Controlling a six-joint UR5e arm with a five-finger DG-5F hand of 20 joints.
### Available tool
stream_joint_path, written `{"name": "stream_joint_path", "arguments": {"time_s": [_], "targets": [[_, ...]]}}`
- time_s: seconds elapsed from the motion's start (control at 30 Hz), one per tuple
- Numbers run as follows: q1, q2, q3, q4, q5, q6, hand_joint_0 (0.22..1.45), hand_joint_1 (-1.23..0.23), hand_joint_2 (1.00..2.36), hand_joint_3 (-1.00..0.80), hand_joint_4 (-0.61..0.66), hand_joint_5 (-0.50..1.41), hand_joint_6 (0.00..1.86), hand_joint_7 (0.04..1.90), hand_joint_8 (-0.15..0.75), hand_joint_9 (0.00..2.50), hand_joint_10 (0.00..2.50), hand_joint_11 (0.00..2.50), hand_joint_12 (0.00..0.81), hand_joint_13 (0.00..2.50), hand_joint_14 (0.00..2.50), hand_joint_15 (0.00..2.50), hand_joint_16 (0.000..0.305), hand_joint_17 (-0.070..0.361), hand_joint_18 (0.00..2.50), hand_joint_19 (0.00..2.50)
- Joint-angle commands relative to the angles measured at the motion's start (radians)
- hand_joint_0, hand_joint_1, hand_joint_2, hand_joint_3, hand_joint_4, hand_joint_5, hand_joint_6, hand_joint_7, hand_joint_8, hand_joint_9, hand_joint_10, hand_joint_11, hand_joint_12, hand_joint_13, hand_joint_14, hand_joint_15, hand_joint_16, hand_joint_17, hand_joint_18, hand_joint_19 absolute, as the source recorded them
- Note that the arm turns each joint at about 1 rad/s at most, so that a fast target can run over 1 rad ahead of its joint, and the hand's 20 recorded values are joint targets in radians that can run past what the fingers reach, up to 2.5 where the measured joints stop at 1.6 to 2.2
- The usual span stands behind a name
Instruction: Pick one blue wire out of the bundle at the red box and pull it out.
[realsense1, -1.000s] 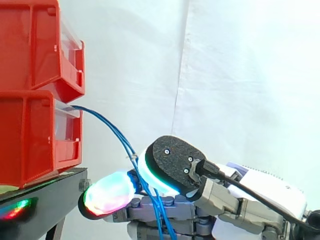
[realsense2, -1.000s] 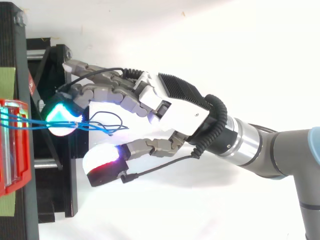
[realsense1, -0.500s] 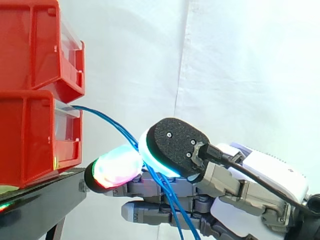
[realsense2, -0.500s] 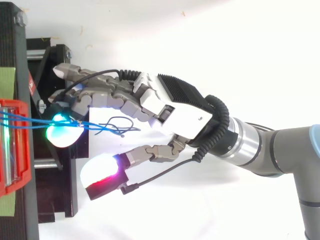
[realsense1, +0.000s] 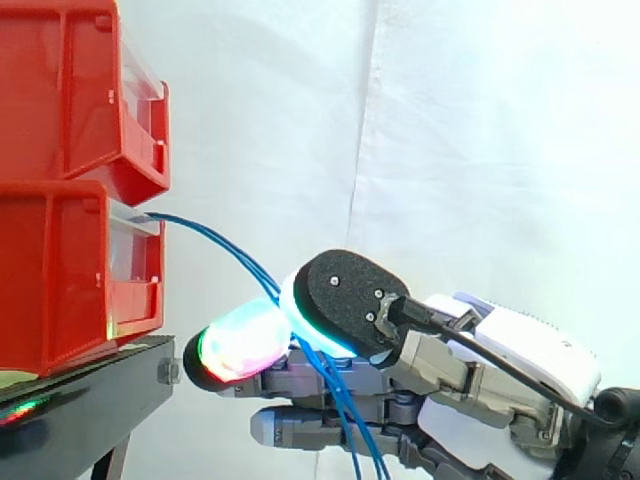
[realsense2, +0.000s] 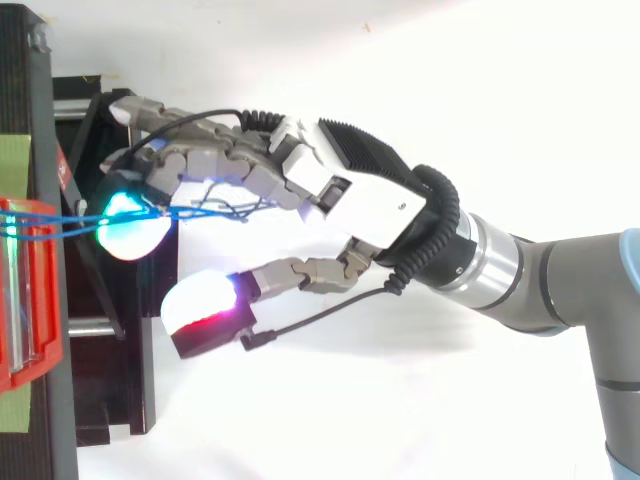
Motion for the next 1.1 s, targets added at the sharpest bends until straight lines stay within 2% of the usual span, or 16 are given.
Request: {"name": "stream_joint_path", "arguments": {"time_s": [0.0,0.13,0.47,0.63,1.07], "targets": [[-0.012,-0.001,-0.002,-0.018,0.002,0.003,0.54,-0.62,1.00,-0.43,0.37,-0.15,0.50,1.10,0.350,0.57,0.00,0.21,0.425,0.36,0.00,0.09,0.056,0.125,0.45,0.25],[-0.016,-0.001,-0.017,-0.057,-0.006,0.023,0.54,-0.62,1.00,-0.43,0.36,-0.15,0.50,1.09,0.350,0.58,0.01,0.21,0.425,0.36,0.00,0.10,0.056,0.125,0.45,0.25],[-0.018,0.001,-0.017,-0.054,-0.007,0.032,0.54,-0.61,1.00,-0.43,0.37,-0.15,0.50,1.09,0.351,0.58,0.01,0.22,0.425,0.36,0.00,0.09,0.056,0.125,0.46,0.25],[-0.019,0.001,-0.016,-0.049,-0.015,0.032,0.54,-0.62,1.01,-0.42,0.33,-0.13,0.51,1.23,0.355,0.59,0.01,0.21,0.424,0.38,0.00,0.10,0.056,0.125,0.47,0.26],[-0.019,0.001,-0.016,-0.023,-0.022,0.032,0.55,-0.62,1.01,-0.42,0.32,-0.15,0.63,1.06,0.357,0.60,0.01,0.23,0.425,0.39,0.00,0.10,0.055,0.125,0.48,0.26]]}}
